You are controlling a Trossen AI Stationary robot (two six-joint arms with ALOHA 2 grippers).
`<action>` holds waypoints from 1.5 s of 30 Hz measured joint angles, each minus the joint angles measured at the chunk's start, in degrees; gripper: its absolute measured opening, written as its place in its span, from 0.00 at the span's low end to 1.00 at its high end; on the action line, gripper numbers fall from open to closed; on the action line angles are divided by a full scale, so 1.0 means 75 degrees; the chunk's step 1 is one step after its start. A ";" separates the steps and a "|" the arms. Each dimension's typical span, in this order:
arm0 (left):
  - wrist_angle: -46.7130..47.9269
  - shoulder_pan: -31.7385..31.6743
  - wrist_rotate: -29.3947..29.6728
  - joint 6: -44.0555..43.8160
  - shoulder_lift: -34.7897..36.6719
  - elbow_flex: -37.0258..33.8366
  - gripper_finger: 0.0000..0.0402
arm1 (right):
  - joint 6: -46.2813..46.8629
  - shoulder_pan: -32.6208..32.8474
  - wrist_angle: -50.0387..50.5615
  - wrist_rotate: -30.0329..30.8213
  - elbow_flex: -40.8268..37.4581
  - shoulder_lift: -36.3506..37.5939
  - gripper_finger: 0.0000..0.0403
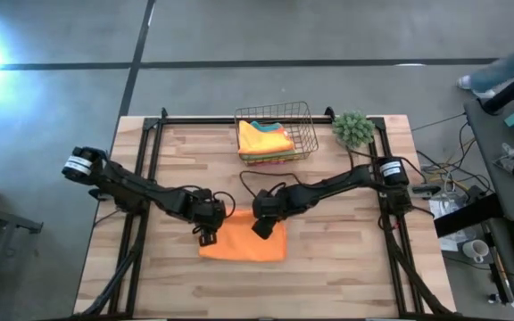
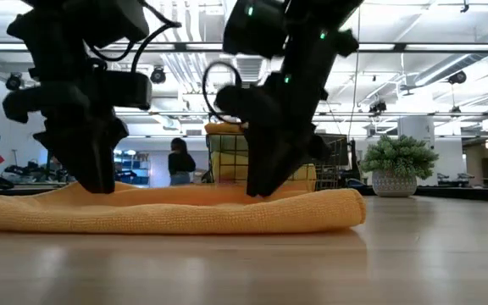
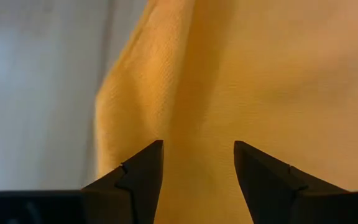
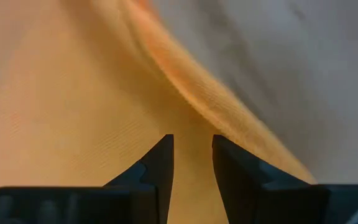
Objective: Fold microfiber towels
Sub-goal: Fold the orange microfiber cloth
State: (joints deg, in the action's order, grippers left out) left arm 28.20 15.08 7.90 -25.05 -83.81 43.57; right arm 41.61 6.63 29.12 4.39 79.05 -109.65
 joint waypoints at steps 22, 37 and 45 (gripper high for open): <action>0.0419 0.0175 0.0525 -0.0611 0.1341 -0.0078 0.45 | -0.0611 0.0564 0.0487 -0.0650 0.0009 0.0860 0.25; -0.2543 0.1336 0.0149 -0.3234 0.0110 -0.0432 0.45 | -0.1453 0.0505 0.0502 0.0558 -0.0230 0.0292 0.25; -0.2588 0.1723 0.0276 -0.4017 -0.1011 -0.0349 0.45 | -0.1627 0.0288 0.0490 0.0334 -0.0500 0.0295 0.25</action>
State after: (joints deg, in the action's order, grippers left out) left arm 8.79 28.00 9.97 -55.18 -91.40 40.95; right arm 29.41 8.79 32.80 6.89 75.30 -107.44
